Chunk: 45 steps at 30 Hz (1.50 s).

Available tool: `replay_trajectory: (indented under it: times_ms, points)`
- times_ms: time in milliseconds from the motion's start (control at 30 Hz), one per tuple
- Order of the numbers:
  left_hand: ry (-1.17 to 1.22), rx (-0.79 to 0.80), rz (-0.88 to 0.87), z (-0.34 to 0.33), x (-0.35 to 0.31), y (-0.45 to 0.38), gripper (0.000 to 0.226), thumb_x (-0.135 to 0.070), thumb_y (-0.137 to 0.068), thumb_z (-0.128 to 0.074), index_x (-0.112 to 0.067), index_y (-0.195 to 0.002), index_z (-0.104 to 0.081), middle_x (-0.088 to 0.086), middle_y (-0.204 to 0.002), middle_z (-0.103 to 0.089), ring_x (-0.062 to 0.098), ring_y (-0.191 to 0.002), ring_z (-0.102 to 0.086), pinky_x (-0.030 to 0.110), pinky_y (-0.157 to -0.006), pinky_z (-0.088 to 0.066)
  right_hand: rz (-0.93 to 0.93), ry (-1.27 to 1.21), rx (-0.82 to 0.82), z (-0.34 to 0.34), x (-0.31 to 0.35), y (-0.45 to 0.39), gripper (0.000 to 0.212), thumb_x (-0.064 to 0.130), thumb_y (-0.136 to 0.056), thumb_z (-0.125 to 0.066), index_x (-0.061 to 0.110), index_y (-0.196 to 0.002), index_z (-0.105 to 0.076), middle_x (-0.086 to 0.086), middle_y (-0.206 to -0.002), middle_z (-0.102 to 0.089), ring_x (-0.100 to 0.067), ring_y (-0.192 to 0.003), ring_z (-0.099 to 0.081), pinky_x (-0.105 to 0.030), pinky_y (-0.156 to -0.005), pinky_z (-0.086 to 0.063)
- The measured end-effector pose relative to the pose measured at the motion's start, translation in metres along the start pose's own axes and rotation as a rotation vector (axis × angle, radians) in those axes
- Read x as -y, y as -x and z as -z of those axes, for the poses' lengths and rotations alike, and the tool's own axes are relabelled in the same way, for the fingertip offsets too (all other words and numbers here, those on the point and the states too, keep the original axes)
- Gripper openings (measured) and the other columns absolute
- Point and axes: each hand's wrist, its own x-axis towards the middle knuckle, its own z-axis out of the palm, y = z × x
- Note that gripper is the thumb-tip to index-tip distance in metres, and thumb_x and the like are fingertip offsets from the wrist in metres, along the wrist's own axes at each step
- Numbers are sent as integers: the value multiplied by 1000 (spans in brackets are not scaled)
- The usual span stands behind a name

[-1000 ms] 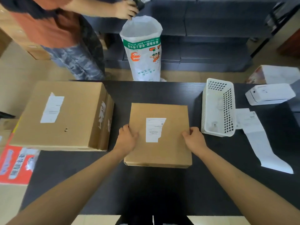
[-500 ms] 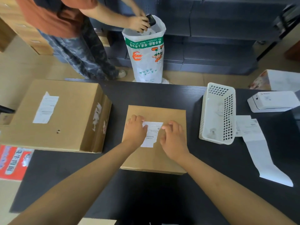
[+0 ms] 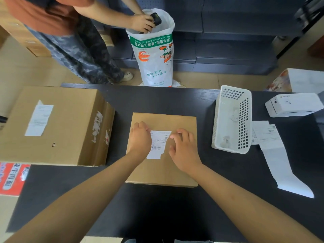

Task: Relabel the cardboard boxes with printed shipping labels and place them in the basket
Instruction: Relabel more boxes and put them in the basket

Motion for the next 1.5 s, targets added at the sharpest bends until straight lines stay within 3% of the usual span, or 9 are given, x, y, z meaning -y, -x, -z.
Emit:
replay_trajectory:
  times_ms: [267, 400, 467, 567, 733, 1067, 1167, 1300, 1500]
  points:
    - [172, 73, 21, 7, 7, -4, 13, -6, -94, -47, -12, -97, -58, 4, -103, -56, 17, -84, -52, 20, -65, -39, 8, 28, -1, 0, -1, 0, 35, 28, -90, -49, 22, -125, -49, -2, -141, -36, -23, -131, -28, -39, -111, -29]
    - [232, 98, -83, 15, 19, 5, 10, -10, -93, -53, -19, -88, -54, 1, -99, -57, 10, -79, -50, 11, -64, -37, 9, 59, -21, 0, 2, -5, 31, 27, -89, -50, 21, -119, -53, -3, -135, -41, -22, -126, -33, -35, -108, -31]
    - [175, 30, -84, 17, 27, 10, 4, -14, -92, -56, -17, -95, -56, 1, -104, -56, 14, -89, -52, 18, -75, -42, 4, 63, -40, 2, 5, -11, 25, 24, -90, -50, 19, -114, -56, -2, -129, -45, -21, -121, -37, -32, -103, -33]
    - [47, -71, -4, 19, 44, 17, 32, -25, -91, -59, -17, -121, -52, 3, -126, -47, 24, -116, -43, 38, -98, -35, 81, 18, -11, 9, 13, -27, 25, 16, -93, -49, 17, -115, -59, -3, -128, -48, -20, -120, -39, -29, -100, -32]
    - [65, 167, 59, 16, 70, 27, 66, -51, -97, -37, -22, -152, -15, 1, -155, -25, 24, -143, -21, 50, -114, -19, 297, 21, 165, 18, 45, -60, 35, 17, -96, -49, 19, -130, -57, -2, -130, -49, -22, -121, -40, -30, -104, -30]
    - [462, 278, 144, 4, 73, 36, 66, -51, -99, -32, -35, -152, 3, 3, -152, -23, 25, -131, -41, 38, -109, -30, 412, 244, 286, 15, 64, -87, 17, 20, -97, -47, 12, -106, -58, -4, -115, -52, -24, -111, -44, -33, -96, -36]
    - [523, 285, 146, 4, 73, 37, 65, -50, -99, -33, -36, -152, 3, 2, -151, -22, 21, -129, -42, 30, -105, -29, 436, 325, 352, 16, 67, -91, 13, 9, -92, -48, 14, -101, -55, -3, -112, -49, -23, -109, -43, -34, -93, -38]
    - [532, 292, 144, 6, 74, 38, 65, -51, -99, -33, -37, -151, 3, 2, -151, -22, 24, -130, -40, 42, -112, -30, 486, 310, 322, 12, 61, -86, 20, -1, -86, -49, 14, -98, -53, -3, -108, -49, -23, -103, -45, -31, -87, -37]
    - [503, 293, 144, 7, 72, 37, 65, -51, -99, -32, -36, -151, 4, 3, -150, -23, 25, -129, -41, 46, -111, -32, 377, 57, 323, 13, 49, -89, 9, 16, -96, -52, 11, -100, -58, 2, -102, -47, -20, -103, -45, -25, -87, -35]
